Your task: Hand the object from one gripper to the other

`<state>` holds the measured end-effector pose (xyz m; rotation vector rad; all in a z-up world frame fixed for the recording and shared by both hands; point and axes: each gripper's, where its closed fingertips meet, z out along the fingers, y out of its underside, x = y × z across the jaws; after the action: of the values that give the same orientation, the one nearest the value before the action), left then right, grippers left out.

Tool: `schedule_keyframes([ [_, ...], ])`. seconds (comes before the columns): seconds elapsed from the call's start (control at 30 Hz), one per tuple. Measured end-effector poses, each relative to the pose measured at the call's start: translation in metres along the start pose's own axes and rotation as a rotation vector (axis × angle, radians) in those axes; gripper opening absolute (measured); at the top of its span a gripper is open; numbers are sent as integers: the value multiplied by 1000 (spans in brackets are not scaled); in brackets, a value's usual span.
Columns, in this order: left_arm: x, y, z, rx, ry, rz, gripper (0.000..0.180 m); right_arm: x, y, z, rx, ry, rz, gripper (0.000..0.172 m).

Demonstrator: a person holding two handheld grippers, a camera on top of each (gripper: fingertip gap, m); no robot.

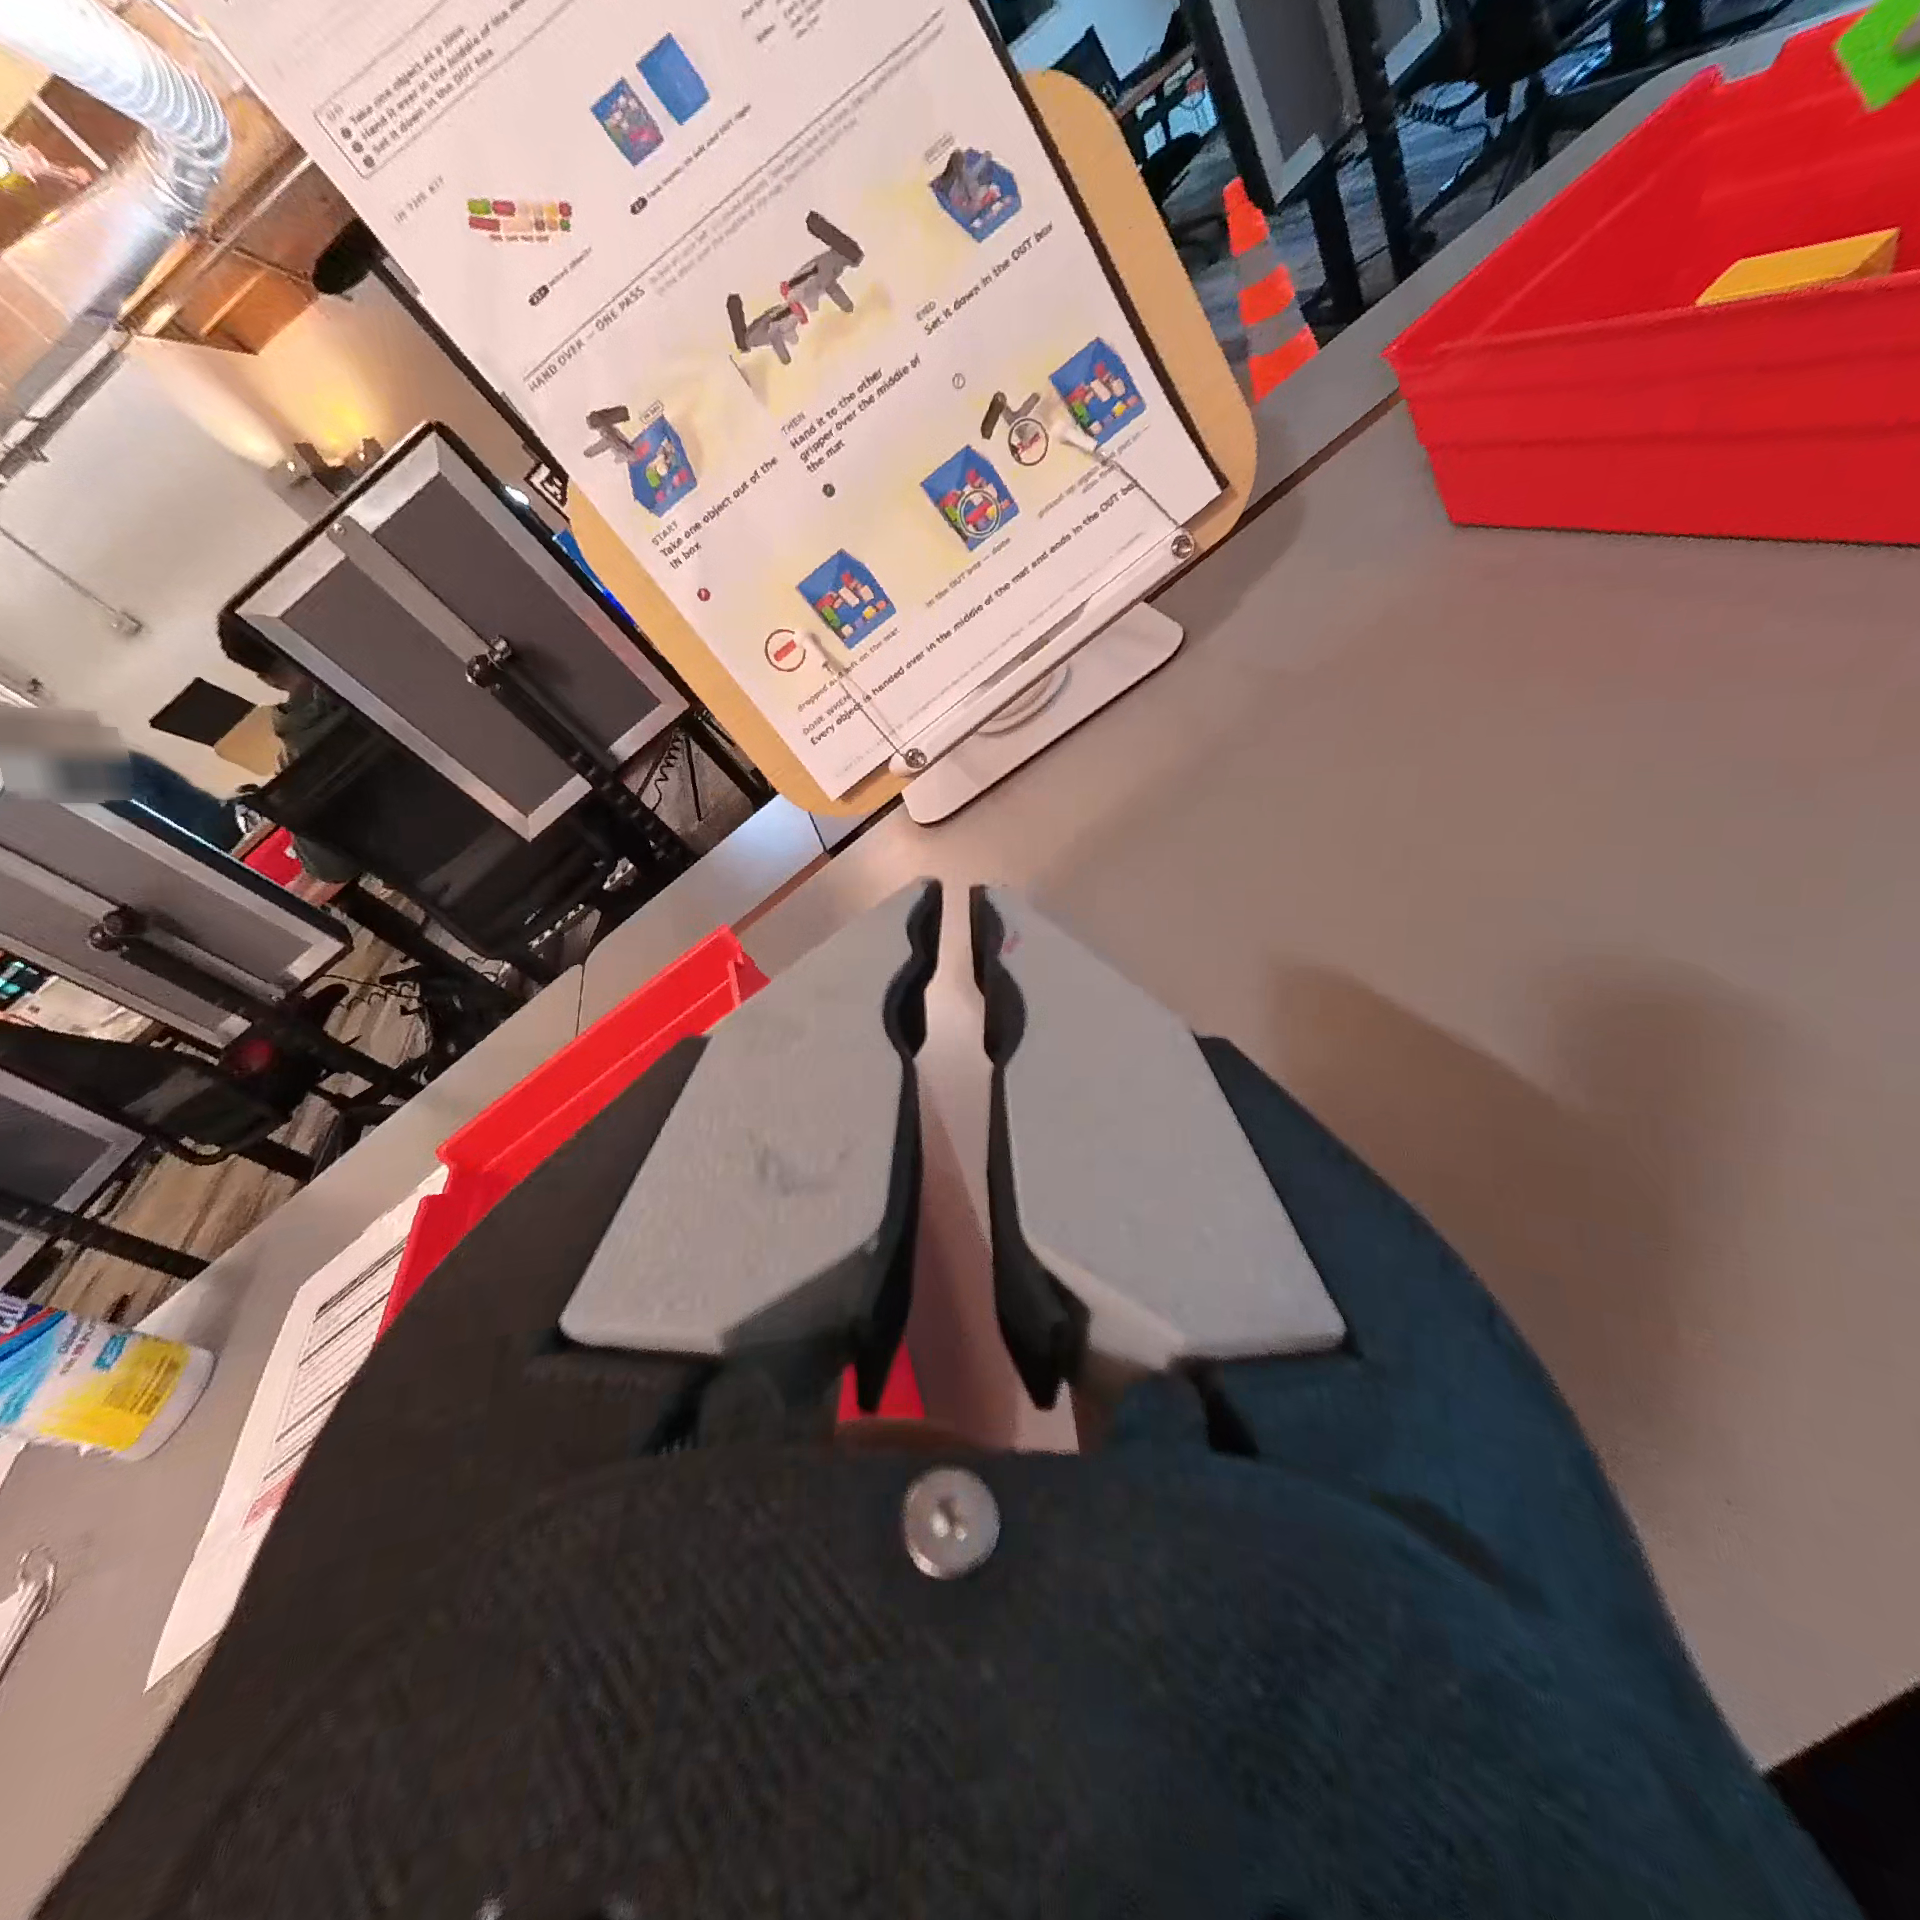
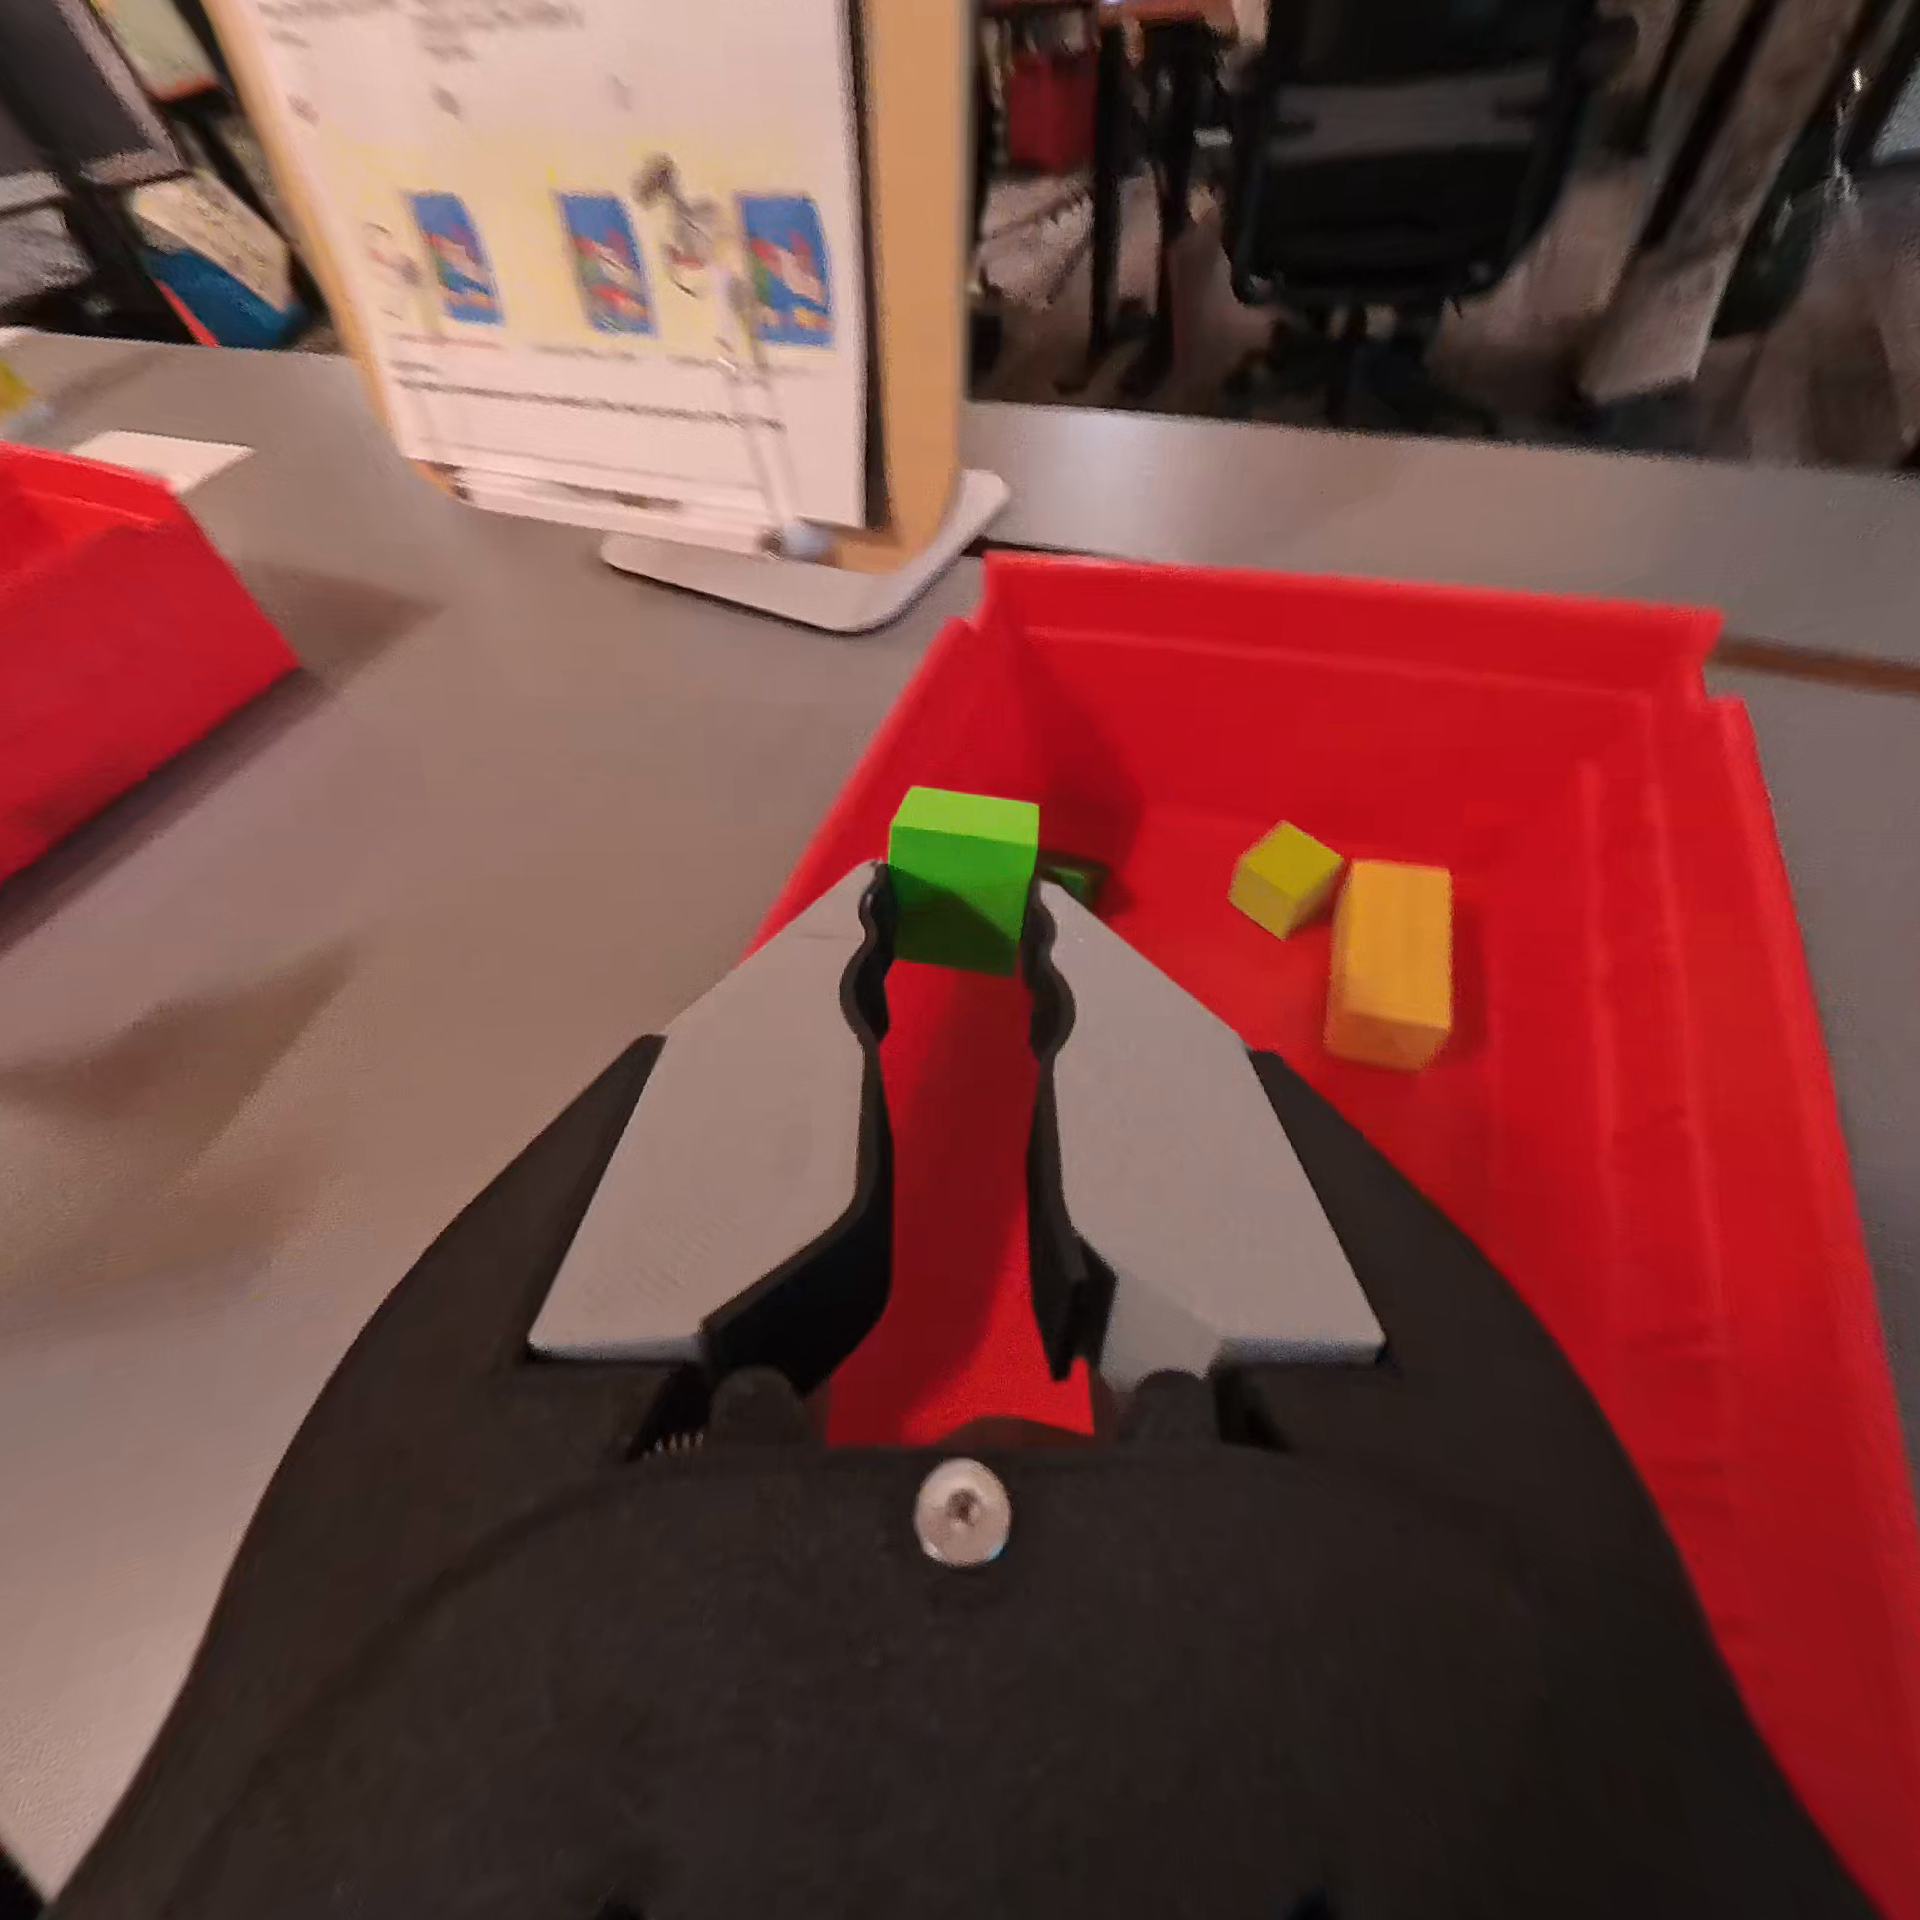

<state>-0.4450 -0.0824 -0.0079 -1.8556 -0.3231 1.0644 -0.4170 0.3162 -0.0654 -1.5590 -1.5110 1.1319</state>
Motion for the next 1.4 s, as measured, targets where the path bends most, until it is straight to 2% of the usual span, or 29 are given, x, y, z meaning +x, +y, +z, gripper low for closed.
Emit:
schedule_keyframes([
  [0.1, 3, 0, 0, -2, 2, 17, 1, 18, 13, 9, -22, -14, 76, 21],
  [0.33, 7, 4, 7, -18, 17, 10, 1, 23, 14, 5, -13, -62, 117, 21],
  [0.43, 8, 7, 7, -32, 16, 26, 1, 41, 11, 8, 36, 15, 151, 23],
  [0.63, -1, 18, 8, -75, 23, -56, 8, 58, 51, 26, -133, -9, 253, 24],
  [0.73, -13, 36, 10, -140, 29, -147, 16, 67, 50, 24, -127, 76, 210, 24],
  [0.83, -26, 52, 10, -181, 44, -248, 22, 73, 62, 28, -220, 172, 130, 26],
  [0.9, -33, 58, 9, -193, 47, -289, 24, 80, 70, 30, -282, 266, 79, 42],
  [0.93, -36, 60, 8, -192, 40, -295, 24, 82, 72, 30, -302, 295, 51, 44],
  [1.0, -40, 61, 6, -186, 28, -293, 24, 81, 73, 31, -319, 319, 10, 39],
  [1.2, -47, 70, 6, -220, 6, -273, 25, 82, 51, 21, -205, 337, -4, 39],
  [1.3, -71, 86, 1, -238, -38, -332, 27, 76, 34, 13, -128, 327, -15, 38],
  [1.4, -101, 114, -9, -275, -88, -435, 31, 68, 21, 6, -75, 304, -30, 38],
])
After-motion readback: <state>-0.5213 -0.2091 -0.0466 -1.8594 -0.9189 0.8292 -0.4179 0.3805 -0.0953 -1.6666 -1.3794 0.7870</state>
